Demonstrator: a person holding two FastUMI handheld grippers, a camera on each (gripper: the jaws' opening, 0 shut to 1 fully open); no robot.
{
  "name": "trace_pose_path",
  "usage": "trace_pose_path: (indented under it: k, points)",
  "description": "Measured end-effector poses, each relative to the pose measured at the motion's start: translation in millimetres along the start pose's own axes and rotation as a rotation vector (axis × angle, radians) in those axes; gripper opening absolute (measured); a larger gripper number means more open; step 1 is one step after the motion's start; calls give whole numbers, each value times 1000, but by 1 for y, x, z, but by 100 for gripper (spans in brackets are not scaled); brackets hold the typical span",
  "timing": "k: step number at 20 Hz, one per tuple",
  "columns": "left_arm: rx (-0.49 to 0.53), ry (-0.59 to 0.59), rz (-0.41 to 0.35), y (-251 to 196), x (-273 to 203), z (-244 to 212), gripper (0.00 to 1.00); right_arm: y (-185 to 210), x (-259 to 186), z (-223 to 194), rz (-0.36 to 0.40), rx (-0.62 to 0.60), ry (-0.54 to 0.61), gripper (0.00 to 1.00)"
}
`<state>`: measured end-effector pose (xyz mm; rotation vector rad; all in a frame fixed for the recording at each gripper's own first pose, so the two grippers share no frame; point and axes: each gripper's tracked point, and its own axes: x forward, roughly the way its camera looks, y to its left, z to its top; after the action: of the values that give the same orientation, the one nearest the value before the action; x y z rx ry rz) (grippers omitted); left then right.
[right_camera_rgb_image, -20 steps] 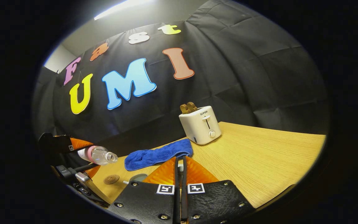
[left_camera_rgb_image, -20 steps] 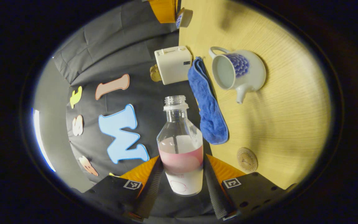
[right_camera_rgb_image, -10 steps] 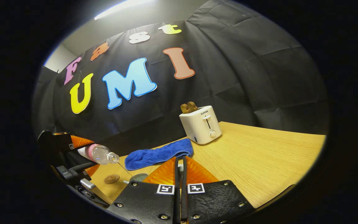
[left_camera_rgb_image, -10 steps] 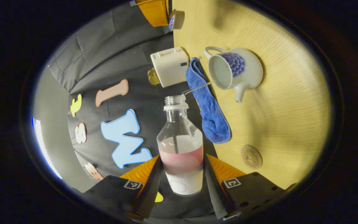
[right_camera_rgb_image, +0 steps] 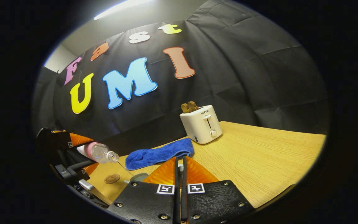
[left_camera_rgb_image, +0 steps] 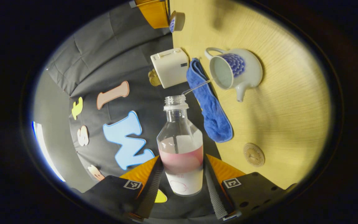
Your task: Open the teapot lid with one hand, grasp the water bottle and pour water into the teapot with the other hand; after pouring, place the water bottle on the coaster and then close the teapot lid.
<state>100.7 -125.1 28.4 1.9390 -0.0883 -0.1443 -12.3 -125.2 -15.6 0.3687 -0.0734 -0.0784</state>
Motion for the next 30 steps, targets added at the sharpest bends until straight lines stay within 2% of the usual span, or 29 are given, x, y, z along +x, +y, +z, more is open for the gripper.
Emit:
trace_pose_path:
  k: [30]
  points:
    - [197, 1, -14, 9, 3, 1, 88, 1, 0, -1, 16, 16, 4, 1]
